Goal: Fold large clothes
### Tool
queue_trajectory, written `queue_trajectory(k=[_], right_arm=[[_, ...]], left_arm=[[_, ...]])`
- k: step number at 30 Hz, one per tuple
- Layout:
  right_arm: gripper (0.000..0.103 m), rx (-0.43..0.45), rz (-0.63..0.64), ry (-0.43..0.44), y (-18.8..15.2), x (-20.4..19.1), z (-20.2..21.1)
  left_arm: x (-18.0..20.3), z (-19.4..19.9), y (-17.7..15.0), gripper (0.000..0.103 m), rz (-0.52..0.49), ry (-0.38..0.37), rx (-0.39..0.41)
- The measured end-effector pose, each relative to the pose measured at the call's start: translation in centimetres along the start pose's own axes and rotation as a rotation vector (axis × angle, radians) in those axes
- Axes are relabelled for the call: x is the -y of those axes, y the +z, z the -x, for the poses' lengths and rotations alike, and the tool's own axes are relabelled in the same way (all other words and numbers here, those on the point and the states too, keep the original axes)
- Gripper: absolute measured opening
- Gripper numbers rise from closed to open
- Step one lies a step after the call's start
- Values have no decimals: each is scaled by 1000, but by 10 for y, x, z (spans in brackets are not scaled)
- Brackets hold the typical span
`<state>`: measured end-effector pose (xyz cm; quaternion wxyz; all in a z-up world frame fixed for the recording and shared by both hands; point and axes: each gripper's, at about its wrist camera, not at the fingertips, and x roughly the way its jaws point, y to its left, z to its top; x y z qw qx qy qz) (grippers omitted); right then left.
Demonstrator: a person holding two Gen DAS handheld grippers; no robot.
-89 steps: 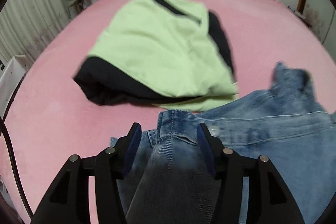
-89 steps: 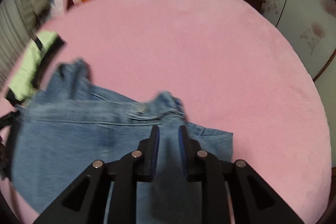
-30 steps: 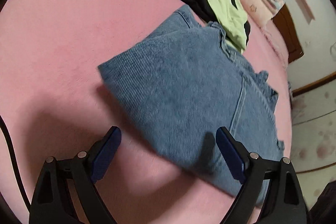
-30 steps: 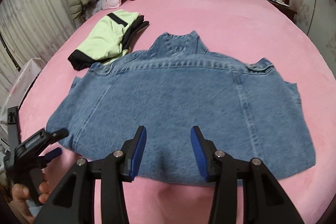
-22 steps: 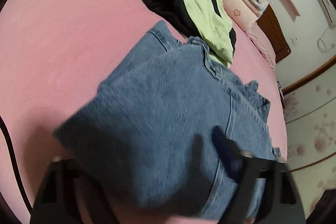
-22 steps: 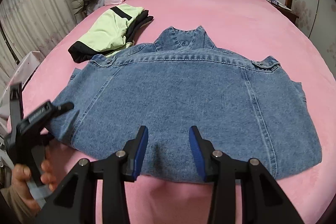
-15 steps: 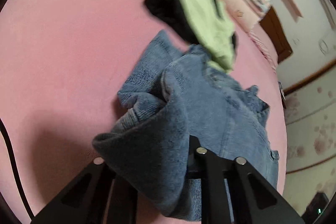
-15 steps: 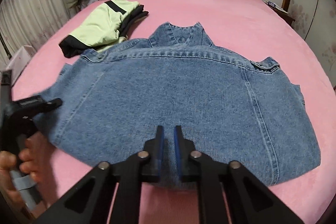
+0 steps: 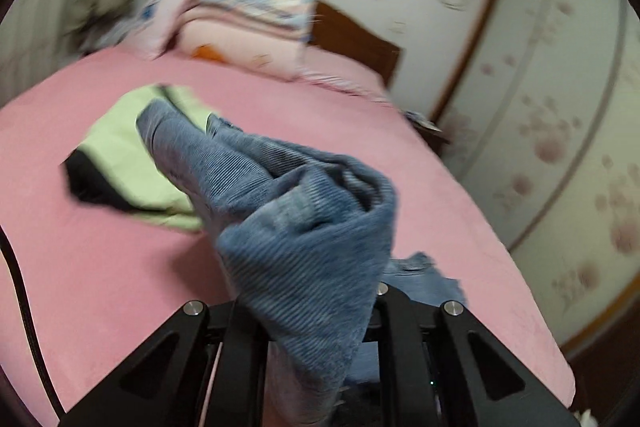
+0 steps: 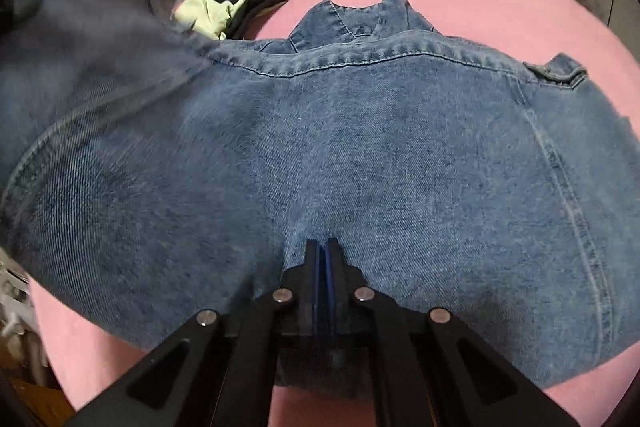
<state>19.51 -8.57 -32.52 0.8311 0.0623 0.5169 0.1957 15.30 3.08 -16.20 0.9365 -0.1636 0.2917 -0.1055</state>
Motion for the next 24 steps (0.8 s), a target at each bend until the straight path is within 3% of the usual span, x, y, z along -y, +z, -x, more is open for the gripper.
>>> queue_trajectory(k=[4,9,13,16,20,24], right_arm=[[2,4,-74,114,1,25,28],[2,111,-141,-40,-18,99,105],[2,81,-184,-186,-48,163,132],[2,46,-232,-212,-64,193,135],[1,64,-246,-213,-72,202,142],[2,100,-260,-205,-77,206,155]], left_arm=[[68,-28,-6,10,-110,-78,-22],[128,-87,-44,10,-147,-151,-151],[163,-143,-102,10,-185,-143,-291],[177,-168,-136,10,-207,-101,-371],[191,-166,-130,10,-208,-81,-344],[212,-140,-114,10,-220,-98,-258]])
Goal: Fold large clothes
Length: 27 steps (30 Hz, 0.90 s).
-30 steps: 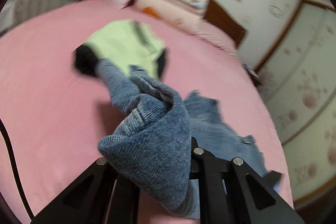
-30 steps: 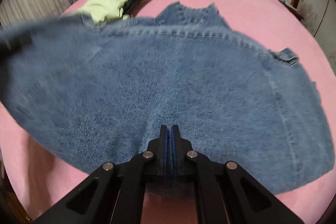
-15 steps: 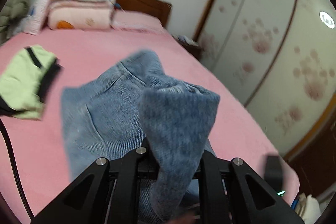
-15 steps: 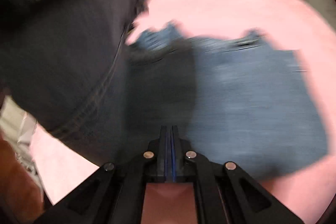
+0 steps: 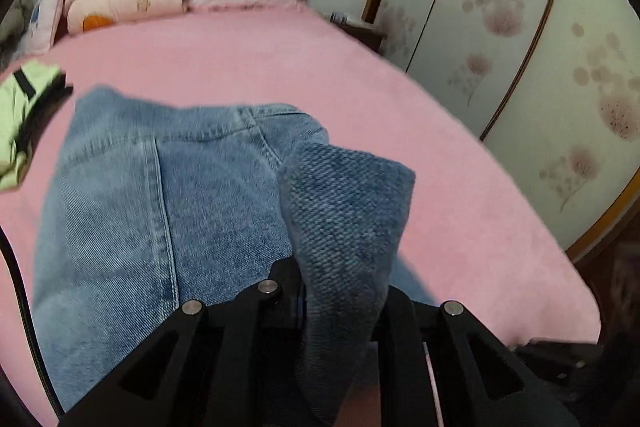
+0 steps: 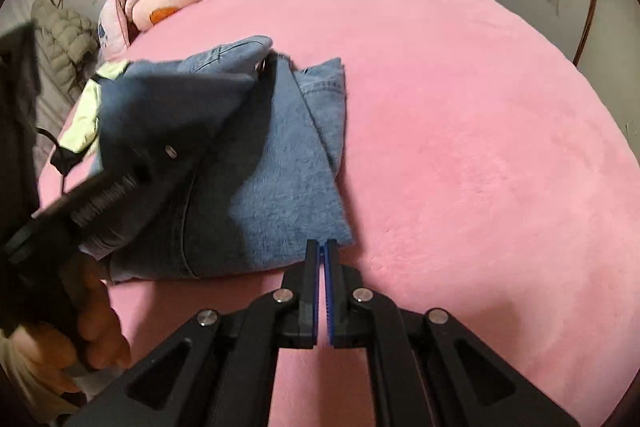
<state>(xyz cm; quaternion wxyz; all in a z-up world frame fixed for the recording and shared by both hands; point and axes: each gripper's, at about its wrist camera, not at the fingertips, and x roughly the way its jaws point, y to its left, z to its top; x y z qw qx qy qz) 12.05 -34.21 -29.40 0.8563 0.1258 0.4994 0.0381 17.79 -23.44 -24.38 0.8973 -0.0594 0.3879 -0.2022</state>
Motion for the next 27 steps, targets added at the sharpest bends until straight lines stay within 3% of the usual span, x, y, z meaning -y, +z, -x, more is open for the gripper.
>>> queue_trajectory(k=[4,9,11,12,13,15,18,20,22,24,26,27], right_arm=[[2,28,-21,-2,6,11,7],[2,4,-54,-34,9,28,0],[3,2,-62,-27,9,32,3],[4,-1,-63,-24,9,32,3],[4,-4,-65,-18,10,33,5],[4,-4,-68,-12,14,34,8],[4,1,-71,12,19,39,14],[5,8,-76,50,23,39,22],[12,22,-84,93,29,36,29],[33,32,-91,131,34,31,32],[45,34,-91,175,39,24,31],[45,32,-87,178,41,20,28]], left_arm=[[32,-4,0,10,-66,-38,4],[50,-47,-31,16,-168,56,-149],[52,-45,-35,19,-200,49,-151],[53,-44,-32,29,-204,34,-154],[51,-38,-29,50,-193,-9,-175],[45,-25,-23,73,-150,-60,-188],[26,14,-16,73,-91,-96,-167],[14,39,-12,73,-63,-69,-142],[-12,63,-4,76,-18,4,-99],[-43,73,1,79,38,109,-85],[-66,82,-11,79,108,175,-100],[-82,80,-17,79,147,216,-128]])
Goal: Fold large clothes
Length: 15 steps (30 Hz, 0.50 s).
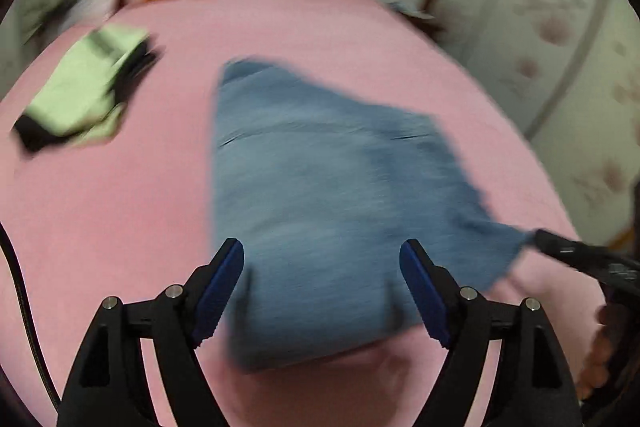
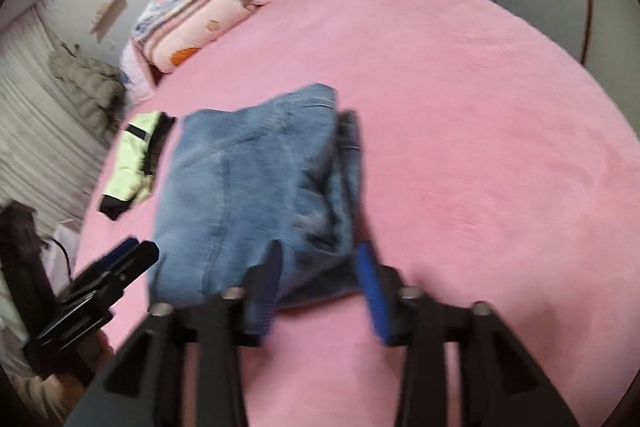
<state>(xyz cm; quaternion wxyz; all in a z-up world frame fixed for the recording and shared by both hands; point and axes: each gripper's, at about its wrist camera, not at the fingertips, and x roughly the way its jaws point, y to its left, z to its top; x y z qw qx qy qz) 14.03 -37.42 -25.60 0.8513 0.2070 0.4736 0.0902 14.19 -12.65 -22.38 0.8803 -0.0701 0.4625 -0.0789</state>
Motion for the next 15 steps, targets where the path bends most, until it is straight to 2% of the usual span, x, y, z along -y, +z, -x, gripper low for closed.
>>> queue_trajectory(k=[2,5,7,8,9,10,11,12,15], right_arm=[[45,-17,15,-18,2,-7,-12],[45,-35,30,-49,6,-11,-27],[45,-53,46,-75,6,-12,-38],[43,-65,56,-95,4,-13,-44],[36,-67,71,-120,1,-14,-47],[33,-67,80,-127,0,-14,-48],[23,-67,91,-117,-2,-16,-48],[19,-65,90,-109,-3,-17,-46],[18,-20,83,-91,-2,-25,-31]], left_arm=[[-29,-20,-5,79,67,43,-60],[-39,-35,-19,84,148,2,-66],[-41,-40,-21,96,181,0,-53],[-42,-45,-22,98,199,-3,-58],[-43,-51,-22,99,226,-23,-69],[-42,-56,-22,90,251,-59,-85],[-45,-60,-22,77,274,-112,-99],[-45,-60,-19,75,274,-119,-111],[-47,-53,-16,62,254,-109,-111]])
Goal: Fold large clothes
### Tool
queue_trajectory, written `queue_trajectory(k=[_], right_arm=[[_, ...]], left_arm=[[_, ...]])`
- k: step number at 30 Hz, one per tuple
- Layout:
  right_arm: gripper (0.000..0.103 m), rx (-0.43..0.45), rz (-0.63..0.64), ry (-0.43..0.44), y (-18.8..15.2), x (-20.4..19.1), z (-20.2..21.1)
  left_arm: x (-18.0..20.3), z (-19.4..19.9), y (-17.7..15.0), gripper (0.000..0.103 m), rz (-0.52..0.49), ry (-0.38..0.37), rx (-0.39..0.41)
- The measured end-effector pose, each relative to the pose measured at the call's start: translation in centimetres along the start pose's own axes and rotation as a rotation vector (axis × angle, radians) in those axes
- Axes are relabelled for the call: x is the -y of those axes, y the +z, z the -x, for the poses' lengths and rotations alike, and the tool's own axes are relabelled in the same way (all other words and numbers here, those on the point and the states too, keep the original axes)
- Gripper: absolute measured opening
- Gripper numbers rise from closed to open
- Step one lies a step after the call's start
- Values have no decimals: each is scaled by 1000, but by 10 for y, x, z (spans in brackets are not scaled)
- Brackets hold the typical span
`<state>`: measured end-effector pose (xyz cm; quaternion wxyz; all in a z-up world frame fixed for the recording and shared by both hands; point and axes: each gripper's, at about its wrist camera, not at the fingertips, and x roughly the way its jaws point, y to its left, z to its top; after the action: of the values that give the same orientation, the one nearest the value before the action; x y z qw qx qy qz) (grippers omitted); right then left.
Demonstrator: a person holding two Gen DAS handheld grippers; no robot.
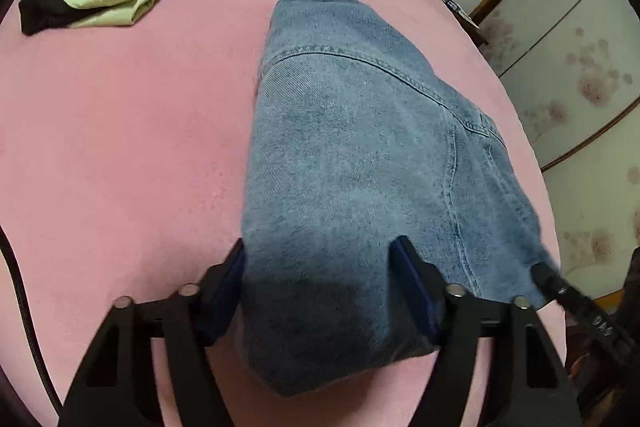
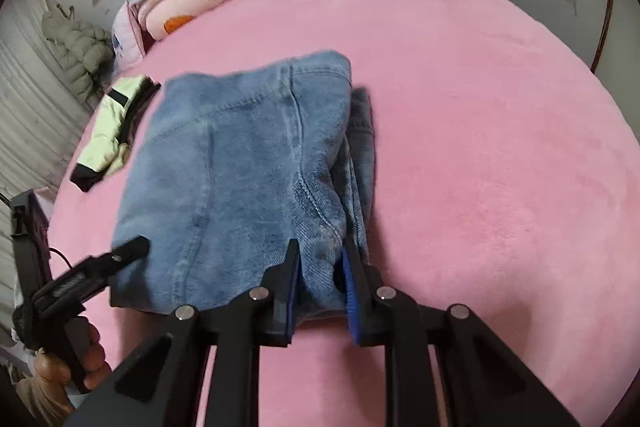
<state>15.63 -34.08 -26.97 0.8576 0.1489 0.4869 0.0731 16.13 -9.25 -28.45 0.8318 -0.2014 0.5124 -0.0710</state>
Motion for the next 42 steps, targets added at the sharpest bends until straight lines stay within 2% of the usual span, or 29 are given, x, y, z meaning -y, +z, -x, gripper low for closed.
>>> queue_trajectory(k=[2,5,7,10,12,14,17,19,22,24,29,32,34,38,42], right_arm=[[18,15,-2,-2,-2,-2,4],[18,-42,-17,-35,-17,7,-19],[19,-58,-19,-44,-26,12,-29],[20,-51,-12,-39,-24,10,-23],[33,-54,-18,-61,-22,8,-13],[37,-49,-13,-85,-21,7,-3],[37,-18,-1,-123,-15,4,18],[37,25,18,-131,-5,-2,32],[37,71,40,-117,16,-12,39],[37,75,44,-100,36,-16,30],[37,44,36,-54,91,-23,-27],[37,7,41,-42,112,-22,-64],[37,-14,45,-53,119,-17,-84],[23,-70,70,-100,118,1,-121],[23,-61,57,-57,113,9,-122]], left_arm=[[-6,2,-2,59,-7,-14,-10],[-11,-5,-6,60,-59,-15,-11],[-10,-5,-8,61,-99,-13,8],[-16,-1,-3,66,-84,-34,3],[-12,8,1,66,-119,5,15],[0,22,7,66,-196,67,48],[18,51,15,74,-306,123,117],[27,66,24,79,-355,137,168],[40,75,48,80,-383,133,226],[43,63,70,80,-368,138,231],[42,-1,123,80,-255,70,111],[39,-35,142,80,-225,76,72],[36,-54,147,80,-224,101,55],[37,-82,143,80,-284,154,26],[43,-90,141,87,-333,176,18]])
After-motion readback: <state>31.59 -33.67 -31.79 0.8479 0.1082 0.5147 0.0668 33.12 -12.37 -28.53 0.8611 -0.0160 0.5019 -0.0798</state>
